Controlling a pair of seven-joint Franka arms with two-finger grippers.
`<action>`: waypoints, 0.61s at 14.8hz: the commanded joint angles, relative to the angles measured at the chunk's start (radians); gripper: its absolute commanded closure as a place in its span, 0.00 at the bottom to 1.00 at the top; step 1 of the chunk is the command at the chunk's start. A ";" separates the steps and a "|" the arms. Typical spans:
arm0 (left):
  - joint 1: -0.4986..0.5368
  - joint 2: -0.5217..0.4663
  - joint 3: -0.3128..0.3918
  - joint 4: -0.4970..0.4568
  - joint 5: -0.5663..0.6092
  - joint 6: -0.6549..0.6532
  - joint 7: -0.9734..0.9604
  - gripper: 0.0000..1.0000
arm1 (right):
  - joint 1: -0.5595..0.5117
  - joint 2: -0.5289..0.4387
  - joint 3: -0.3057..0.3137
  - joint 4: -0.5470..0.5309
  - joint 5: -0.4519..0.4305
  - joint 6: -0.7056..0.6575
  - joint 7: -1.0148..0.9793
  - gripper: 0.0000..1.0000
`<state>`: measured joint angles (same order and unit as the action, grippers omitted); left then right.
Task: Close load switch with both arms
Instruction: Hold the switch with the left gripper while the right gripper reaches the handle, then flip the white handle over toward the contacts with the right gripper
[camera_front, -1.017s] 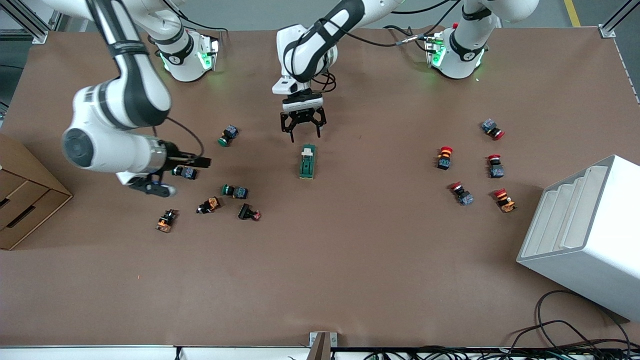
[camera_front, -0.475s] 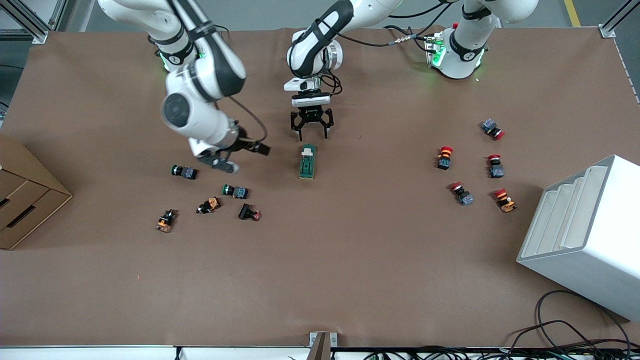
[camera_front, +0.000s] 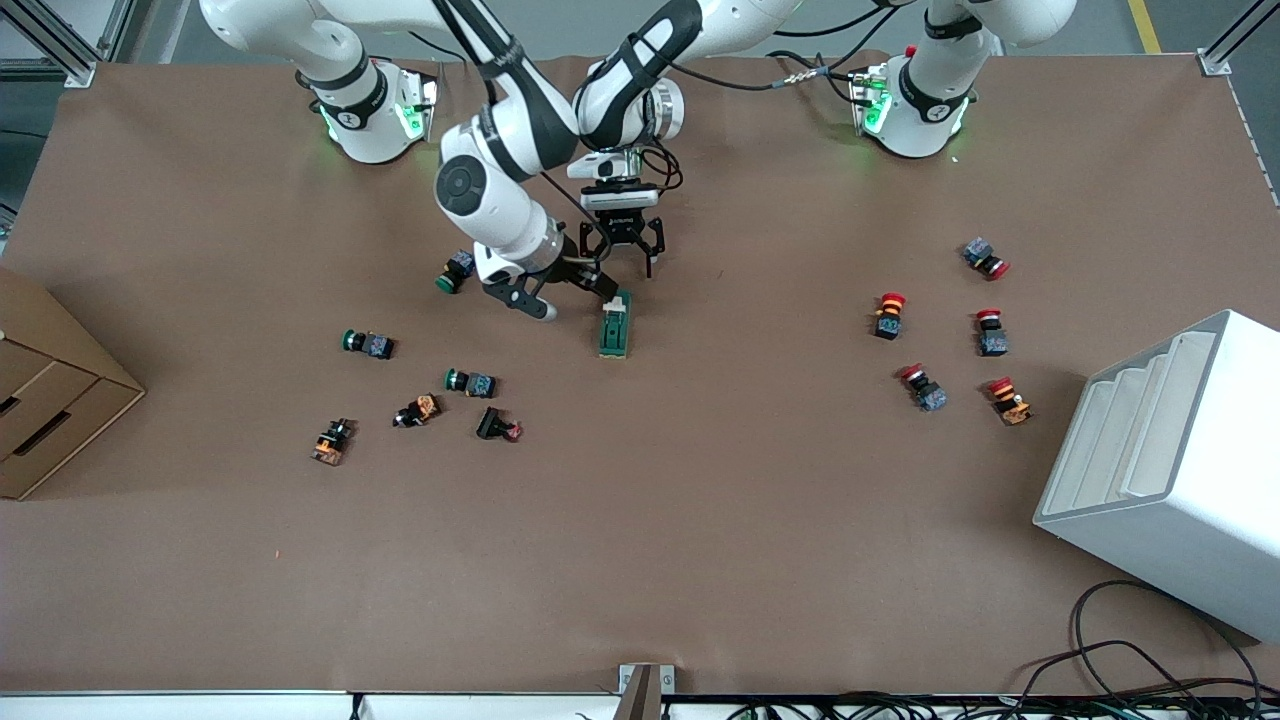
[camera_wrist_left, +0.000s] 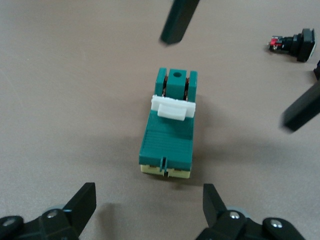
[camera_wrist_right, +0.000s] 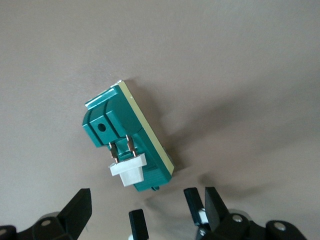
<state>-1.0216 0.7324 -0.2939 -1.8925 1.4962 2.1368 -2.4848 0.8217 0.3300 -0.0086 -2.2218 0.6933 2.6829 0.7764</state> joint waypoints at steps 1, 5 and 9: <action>-0.017 0.021 0.006 0.010 0.026 -0.014 -0.016 0.05 | 0.072 0.052 -0.011 0.005 0.116 0.105 0.003 0.00; -0.017 0.024 0.006 0.018 0.026 -0.014 -0.017 0.05 | 0.128 0.110 -0.013 0.054 0.213 0.159 0.003 0.00; -0.017 0.027 0.006 0.019 0.027 -0.014 -0.016 0.05 | 0.146 0.175 -0.011 0.099 0.236 0.206 0.004 0.00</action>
<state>-1.0265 0.7472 -0.2937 -1.8939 1.5062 2.1322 -2.4851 0.9232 0.4358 -0.0139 -2.1748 0.8832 2.8451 0.7767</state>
